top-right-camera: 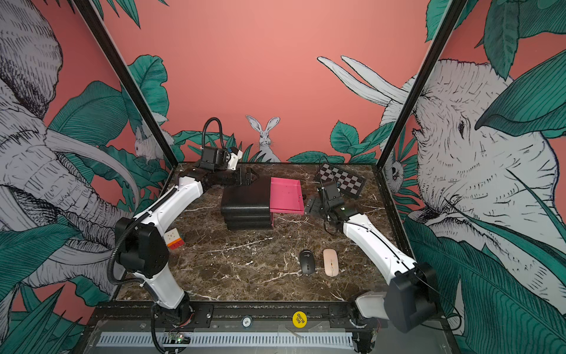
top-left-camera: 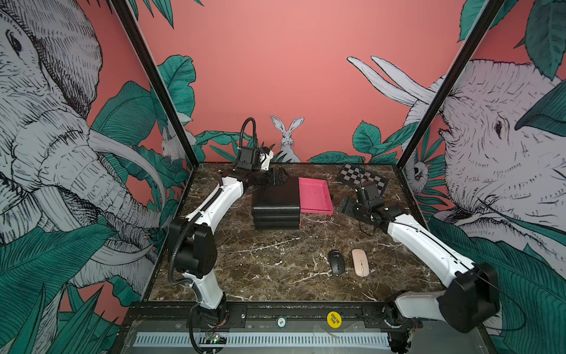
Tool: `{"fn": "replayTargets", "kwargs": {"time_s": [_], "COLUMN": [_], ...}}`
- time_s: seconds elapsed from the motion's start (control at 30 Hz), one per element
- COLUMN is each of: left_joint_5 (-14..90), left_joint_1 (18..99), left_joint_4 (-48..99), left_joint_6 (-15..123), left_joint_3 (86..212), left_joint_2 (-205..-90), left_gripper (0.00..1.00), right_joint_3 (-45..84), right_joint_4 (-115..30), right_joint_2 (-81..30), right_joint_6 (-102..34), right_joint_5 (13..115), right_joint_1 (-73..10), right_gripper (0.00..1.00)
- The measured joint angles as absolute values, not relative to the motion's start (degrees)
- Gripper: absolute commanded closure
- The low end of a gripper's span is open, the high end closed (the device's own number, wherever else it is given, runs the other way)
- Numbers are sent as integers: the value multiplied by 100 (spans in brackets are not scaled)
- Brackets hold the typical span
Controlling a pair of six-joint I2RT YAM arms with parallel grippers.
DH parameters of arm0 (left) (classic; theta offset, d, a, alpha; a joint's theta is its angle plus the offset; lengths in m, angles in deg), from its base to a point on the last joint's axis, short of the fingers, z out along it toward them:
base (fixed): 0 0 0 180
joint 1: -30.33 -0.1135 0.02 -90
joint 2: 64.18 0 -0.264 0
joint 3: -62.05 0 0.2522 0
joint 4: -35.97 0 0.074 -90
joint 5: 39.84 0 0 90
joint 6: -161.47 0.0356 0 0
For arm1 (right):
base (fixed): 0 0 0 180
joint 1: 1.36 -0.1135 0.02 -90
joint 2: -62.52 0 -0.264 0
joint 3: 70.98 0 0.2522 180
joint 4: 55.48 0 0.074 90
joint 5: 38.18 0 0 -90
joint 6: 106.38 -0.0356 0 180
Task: Take the mice out of the drawer
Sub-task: Close the drawer of the storage box.
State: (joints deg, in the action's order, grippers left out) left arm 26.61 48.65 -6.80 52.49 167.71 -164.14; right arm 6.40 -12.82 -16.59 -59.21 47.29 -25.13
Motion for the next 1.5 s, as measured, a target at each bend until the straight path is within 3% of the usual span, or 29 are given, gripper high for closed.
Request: {"fn": "replayTargets", "kwargs": {"time_s": [0.2, 0.47, 0.8, 1.07, 1.5], "left_joint_5": [3395, 3732, 3605, 3478, 2956], "left_joint_1": [4529, 3906, 3893, 3891, 3891], "left_joint_4": [-1358, -1476, -1336, -1146, -783], "left_joint_6": [5566, 5520, 5385, 5267, 5105], "left_joint_3": [17094, 16437, 15903, 15626, 15505], "left_joint_2": [-16244, -15452, -15553, -15568, -15756], "left_gripper": [1, 1, 1, 1, 1], "right_joint_3": [1044, 992, 574, 550, 612], "right_joint_4": [-1452, -1585, -1699, -1712, -2897], "right_joint_2": [-2655, -2922, -2041, -3079, -3805], "right_joint_6": [-5812, -5696, -5670, -5379, -5110], "right_joint_5": [5699, 6335, 6372, 6361, 7658], "right_joint_1": [-2406, -2290, -1364, -1248, -1276], "right_gripper": [8, 1, 1, 1, 1]}}
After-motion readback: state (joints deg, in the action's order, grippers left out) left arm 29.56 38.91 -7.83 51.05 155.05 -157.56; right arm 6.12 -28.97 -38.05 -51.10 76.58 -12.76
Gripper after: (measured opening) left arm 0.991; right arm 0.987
